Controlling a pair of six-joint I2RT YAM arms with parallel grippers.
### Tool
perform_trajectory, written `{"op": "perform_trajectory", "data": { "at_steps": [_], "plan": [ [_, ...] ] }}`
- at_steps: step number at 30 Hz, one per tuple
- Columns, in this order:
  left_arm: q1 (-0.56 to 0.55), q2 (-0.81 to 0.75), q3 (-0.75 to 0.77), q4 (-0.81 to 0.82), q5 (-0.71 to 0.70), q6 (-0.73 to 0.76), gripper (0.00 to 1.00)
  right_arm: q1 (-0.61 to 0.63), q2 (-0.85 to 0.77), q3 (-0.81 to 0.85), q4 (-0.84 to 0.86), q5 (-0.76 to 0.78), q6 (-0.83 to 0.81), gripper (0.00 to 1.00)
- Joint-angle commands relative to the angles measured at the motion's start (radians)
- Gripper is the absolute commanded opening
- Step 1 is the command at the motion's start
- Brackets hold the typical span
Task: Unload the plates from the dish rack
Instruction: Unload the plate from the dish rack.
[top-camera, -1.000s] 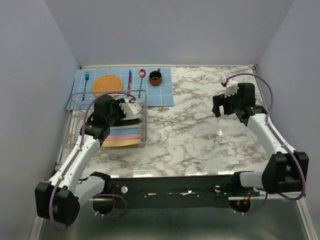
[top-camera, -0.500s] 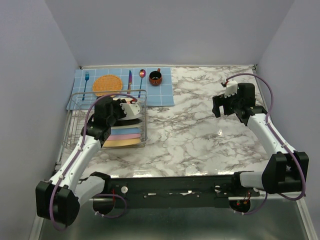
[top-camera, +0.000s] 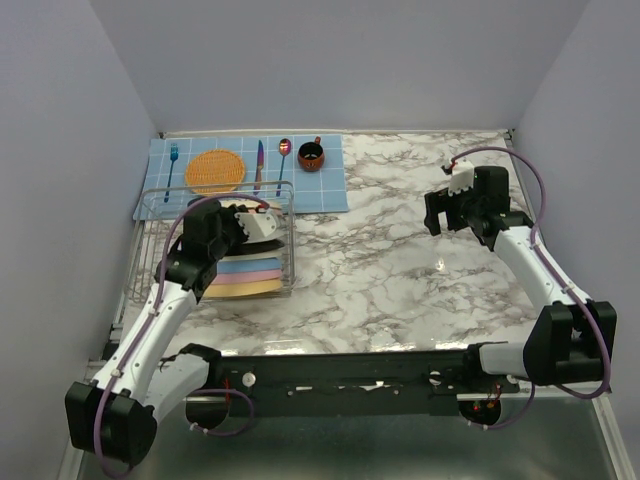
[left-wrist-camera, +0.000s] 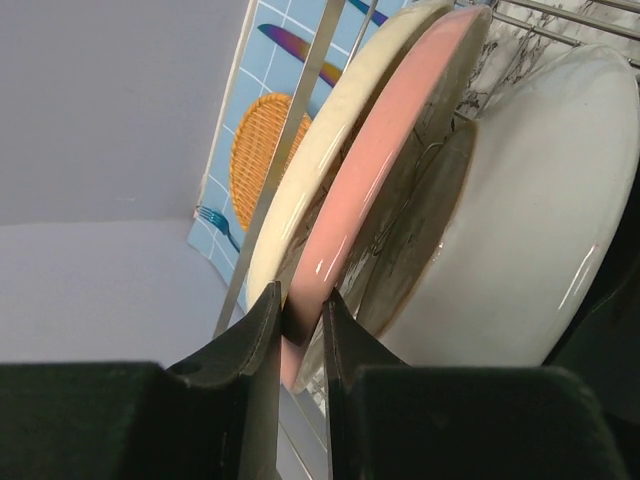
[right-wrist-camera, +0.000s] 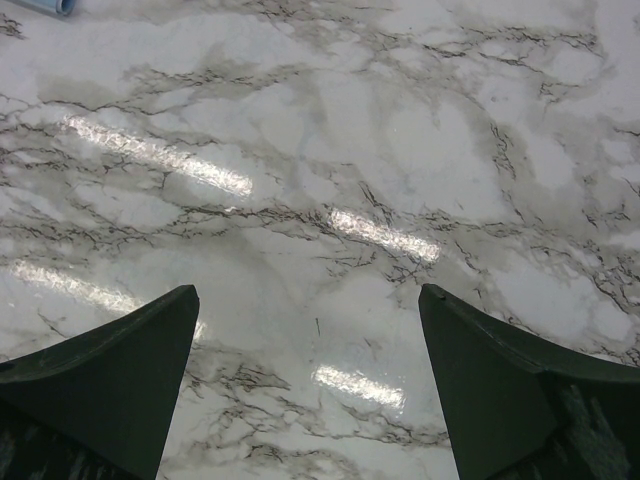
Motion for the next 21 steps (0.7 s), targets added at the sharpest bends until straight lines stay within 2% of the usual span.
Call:
{"op": "perform_trajectory", "data": {
  "at_steps": [1, 21],
  "plan": [
    [-0.004, -0.067, 0.015, -0.088, 0.0, -0.127, 0.0, -0.005, 0.014, 0.036, -0.024, -0.013, -0.009, 1.0],
    [-0.004, -0.092, 0.11, -0.047, -0.068, -0.124, 0.0, -0.005, 0.037, 0.039, -0.024, -0.004, -0.012, 1.0]
  ]
}}
